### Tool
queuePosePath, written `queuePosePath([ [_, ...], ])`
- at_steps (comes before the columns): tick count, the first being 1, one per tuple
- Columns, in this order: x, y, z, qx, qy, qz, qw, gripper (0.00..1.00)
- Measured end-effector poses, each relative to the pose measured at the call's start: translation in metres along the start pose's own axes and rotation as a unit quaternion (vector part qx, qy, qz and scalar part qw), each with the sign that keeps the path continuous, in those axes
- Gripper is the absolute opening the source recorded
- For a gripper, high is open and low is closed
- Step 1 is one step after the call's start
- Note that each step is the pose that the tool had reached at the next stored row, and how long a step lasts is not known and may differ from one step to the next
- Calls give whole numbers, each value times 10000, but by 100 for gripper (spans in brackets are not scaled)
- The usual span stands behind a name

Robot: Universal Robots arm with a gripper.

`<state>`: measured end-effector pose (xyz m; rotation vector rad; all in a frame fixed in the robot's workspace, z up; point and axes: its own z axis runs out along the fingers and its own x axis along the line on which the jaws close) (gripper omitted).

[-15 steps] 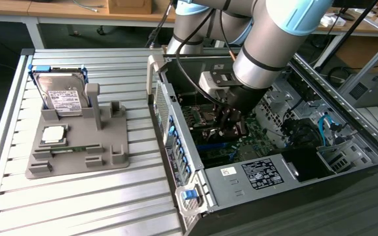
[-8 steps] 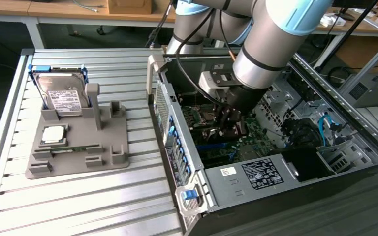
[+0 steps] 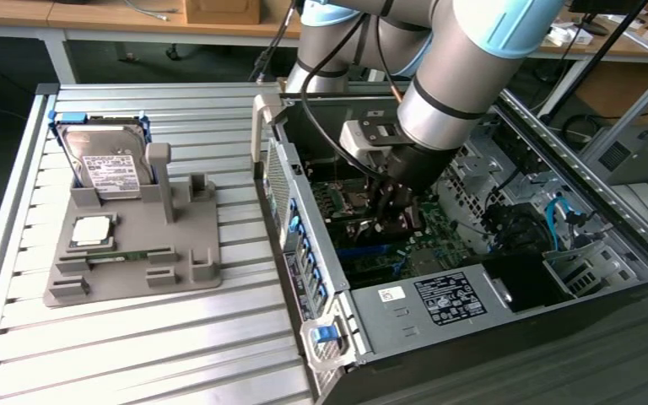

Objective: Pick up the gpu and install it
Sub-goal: 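Insert the gpu into the slot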

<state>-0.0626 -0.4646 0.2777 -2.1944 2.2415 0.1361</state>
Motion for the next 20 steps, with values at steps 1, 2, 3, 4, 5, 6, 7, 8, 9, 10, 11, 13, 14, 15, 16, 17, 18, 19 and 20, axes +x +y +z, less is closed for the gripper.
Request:
queuePosePath([
  [1,0,0,0,-1,1,0,10000,27],
  [2,0,0,0,0,4,1,10000,27],
  [3,0,0,0,0,12,1,10000,27],
  [4,0,0,0,0,26,2,10000,27],
  [5,0,1,-1,1,63,5,10000,27],
  [6,0,1,-1,2,108,8,9999,27],
  [7,0,0,0,3,133,8,9999,27],
  [8,0,0,1,3,139,8,9999,27],
  [9,0,-5,0,3,139,8,9999,27],
  [10,-1,-19,-2,3,141,9,9999,27],
  [11,-1,-33,-3,2,141,9,9999,27],
  [13,-1,-38,-3,2,140,9,9999,27],
  [14,-1,-38,-3,2,140,9,9999,27],
  [15,-2,-37,-2,2,140,9,9999,27],
  [16,-2,-36,-2,3,140,8,9999,27],
  [17,-2,-27,-1,2,140,9,9999,27],
  [18,-2,-21,0,3,140,9,9999,27],
  [19,-1,-9,1,3,139,8,9999,27],
  [20,-1,-2,1,3,140,8,9999,27],
])
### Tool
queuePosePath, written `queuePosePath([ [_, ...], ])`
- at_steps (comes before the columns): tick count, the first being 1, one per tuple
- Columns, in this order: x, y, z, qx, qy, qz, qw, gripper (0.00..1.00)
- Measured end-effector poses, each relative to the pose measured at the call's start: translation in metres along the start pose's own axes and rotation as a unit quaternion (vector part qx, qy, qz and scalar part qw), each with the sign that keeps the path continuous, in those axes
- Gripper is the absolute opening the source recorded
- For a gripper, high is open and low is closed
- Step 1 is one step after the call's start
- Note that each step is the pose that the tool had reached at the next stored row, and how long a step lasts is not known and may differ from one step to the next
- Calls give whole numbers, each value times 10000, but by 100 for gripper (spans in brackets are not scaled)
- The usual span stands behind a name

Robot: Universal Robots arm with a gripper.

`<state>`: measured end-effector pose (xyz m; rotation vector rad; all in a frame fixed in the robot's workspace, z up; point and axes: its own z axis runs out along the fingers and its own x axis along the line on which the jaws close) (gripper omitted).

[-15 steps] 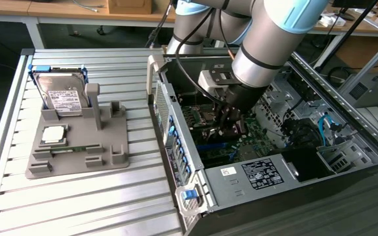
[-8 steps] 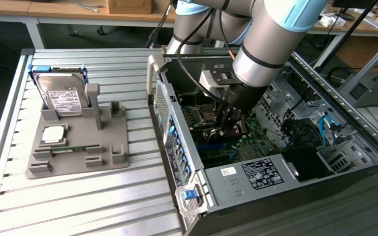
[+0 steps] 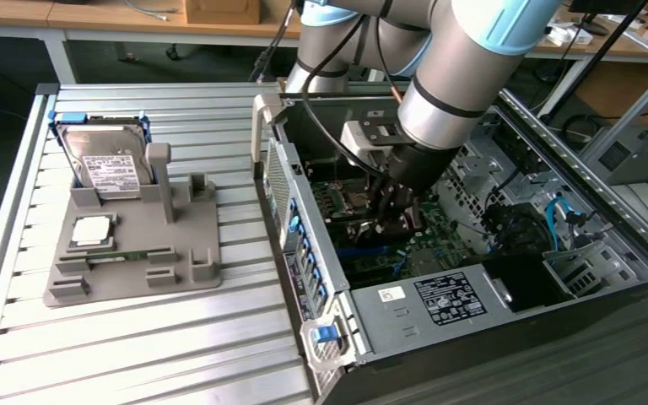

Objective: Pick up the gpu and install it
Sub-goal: 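Insert the gpu into the slot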

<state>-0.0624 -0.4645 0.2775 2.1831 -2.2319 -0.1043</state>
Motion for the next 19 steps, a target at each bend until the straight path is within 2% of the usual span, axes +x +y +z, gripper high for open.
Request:
queuePosePath([
  [19,1,4,16,0,8,0,10000,27],
])
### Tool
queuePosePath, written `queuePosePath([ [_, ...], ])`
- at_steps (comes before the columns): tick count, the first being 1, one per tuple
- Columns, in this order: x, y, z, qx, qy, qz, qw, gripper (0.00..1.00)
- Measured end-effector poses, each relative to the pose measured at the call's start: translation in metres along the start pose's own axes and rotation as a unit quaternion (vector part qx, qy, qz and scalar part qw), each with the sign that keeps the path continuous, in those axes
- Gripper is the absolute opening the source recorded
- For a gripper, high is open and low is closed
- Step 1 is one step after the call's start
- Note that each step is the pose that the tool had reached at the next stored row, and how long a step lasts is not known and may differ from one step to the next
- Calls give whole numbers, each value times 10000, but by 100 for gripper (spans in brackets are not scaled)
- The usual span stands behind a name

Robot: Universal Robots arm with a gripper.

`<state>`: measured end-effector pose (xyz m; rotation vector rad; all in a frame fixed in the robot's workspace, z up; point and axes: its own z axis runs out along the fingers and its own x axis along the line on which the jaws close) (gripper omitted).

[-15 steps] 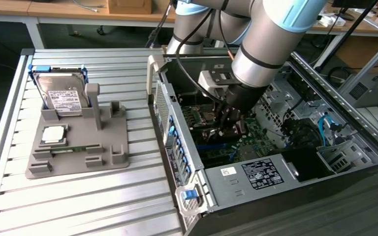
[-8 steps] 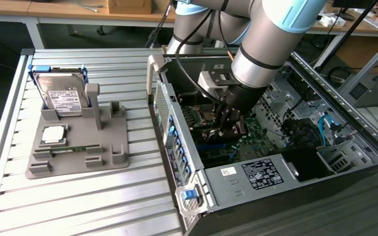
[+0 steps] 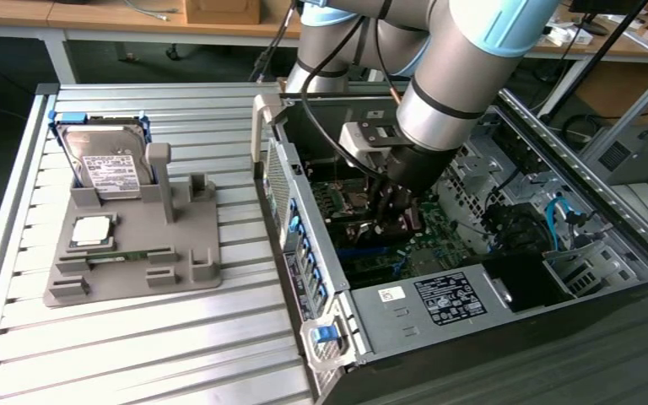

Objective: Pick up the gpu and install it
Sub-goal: 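Insert the gpu into the slot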

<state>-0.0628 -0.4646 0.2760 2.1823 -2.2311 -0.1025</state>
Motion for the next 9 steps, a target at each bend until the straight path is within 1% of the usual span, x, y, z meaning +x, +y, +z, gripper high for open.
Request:
queuePosePath([
  [9,3,12,7,0,1,0,10000,27],
])
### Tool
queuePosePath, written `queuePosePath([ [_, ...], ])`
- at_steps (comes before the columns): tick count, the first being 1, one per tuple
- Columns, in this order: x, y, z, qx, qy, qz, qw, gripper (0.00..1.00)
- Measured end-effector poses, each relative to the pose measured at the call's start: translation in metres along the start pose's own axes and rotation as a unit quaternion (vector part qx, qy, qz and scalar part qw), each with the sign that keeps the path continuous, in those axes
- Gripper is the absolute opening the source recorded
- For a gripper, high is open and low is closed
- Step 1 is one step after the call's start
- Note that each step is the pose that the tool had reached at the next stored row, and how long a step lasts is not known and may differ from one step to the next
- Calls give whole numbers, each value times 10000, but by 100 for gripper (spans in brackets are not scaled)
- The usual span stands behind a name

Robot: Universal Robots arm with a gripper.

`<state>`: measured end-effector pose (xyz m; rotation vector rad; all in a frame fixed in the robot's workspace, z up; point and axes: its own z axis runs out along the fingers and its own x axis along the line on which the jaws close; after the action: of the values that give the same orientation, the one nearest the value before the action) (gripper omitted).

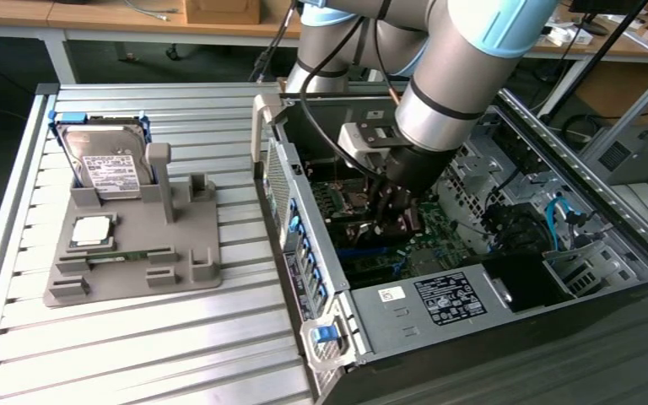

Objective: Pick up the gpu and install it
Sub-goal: 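Insert the gpu into the slot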

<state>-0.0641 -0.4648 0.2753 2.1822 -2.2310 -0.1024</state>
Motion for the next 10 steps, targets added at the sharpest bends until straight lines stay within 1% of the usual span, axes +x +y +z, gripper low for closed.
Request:
queuePosePath([
  [10,5,0,9,1,-2,0,10000,27],
])
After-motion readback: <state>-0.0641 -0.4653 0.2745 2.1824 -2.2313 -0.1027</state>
